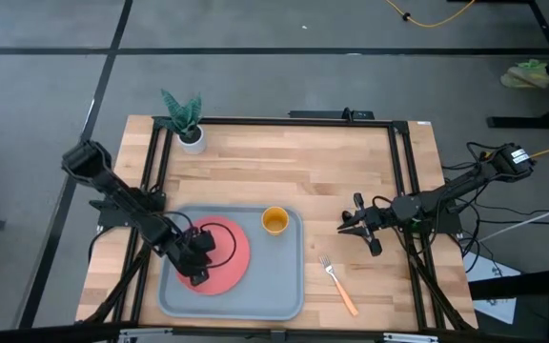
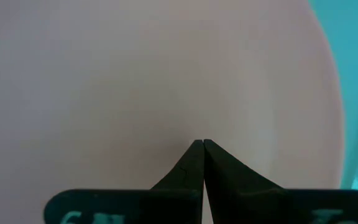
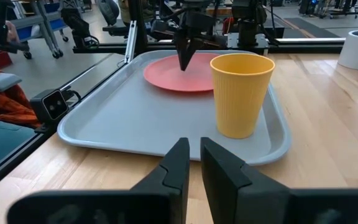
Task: Pick and place plate/cup/fork/spoon on tray
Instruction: Put the pink plate on the gray tray
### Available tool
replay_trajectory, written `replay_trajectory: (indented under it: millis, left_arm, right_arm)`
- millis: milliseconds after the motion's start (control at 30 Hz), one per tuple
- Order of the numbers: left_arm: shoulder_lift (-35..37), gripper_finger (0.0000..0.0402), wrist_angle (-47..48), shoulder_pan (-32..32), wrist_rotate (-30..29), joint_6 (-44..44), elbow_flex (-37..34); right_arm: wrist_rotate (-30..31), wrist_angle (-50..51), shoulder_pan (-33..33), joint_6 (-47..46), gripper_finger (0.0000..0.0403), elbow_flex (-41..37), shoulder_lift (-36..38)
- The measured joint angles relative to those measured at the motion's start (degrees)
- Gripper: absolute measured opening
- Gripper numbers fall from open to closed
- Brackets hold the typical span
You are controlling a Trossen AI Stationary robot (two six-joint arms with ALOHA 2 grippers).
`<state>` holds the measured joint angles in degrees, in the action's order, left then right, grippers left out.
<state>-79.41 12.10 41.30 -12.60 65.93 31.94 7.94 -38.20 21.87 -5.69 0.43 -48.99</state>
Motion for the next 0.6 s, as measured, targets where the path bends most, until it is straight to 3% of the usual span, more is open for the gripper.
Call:
replay_trajectory:
  millis: [367, 600]
  left_arm:
    - [-3.6, 0.0000, -9.0, 0.0, 1.8, 1.4, 0.2]
    - [-3.6, 0.0000, -7.8, 0.0, 0.4, -0.7, 2.3]
  right_arm:
    - [0.0, 1.0, 0.0, 0.0, 0.0045, 0.0, 0.0]
    - [0.0, 1.0, 0.0, 0.1, 0.0045, 0.0, 0.0]
